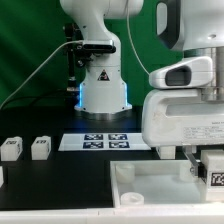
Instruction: Assemble one leg
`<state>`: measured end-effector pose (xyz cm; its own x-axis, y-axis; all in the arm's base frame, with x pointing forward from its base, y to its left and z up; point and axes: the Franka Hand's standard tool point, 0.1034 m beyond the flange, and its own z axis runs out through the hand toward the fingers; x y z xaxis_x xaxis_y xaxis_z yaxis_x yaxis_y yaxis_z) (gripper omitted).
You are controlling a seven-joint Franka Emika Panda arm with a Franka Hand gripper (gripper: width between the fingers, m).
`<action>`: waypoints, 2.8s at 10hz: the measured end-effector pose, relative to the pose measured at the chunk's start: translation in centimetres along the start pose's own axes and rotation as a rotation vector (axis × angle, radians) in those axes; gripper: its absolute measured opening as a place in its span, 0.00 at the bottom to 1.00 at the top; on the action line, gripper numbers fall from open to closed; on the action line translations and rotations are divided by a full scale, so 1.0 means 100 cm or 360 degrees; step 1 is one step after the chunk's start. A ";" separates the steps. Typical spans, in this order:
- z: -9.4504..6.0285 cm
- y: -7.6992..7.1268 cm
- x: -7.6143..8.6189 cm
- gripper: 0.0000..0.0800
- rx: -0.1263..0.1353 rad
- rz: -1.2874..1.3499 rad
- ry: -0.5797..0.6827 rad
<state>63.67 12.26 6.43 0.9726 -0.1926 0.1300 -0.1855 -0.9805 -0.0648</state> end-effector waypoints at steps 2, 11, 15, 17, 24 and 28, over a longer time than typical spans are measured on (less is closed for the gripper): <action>0.001 0.004 0.001 0.37 -0.0007 0.0245 0.0000; 0.003 0.007 -0.005 0.37 0.0033 0.2291 -0.0068; 0.003 0.004 -0.006 0.37 0.0042 0.2761 -0.0089; 0.003 0.004 -0.006 0.65 0.0041 0.2756 -0.0090; 0.000 -0.011 -0.023 0.81 0.0066 0.1569 -0.0090; -0.003 -0.002 -0.008 0.81 0.0021 0.0716 -0.0045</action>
Offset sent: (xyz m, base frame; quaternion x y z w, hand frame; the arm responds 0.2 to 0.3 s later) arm 0.0000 0.0000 0.0000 0.0000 0.0000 0.2667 0.9638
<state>62.93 12.62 6.68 0.7993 -0.5981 0.0587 -0.5890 -0.7990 -0.1215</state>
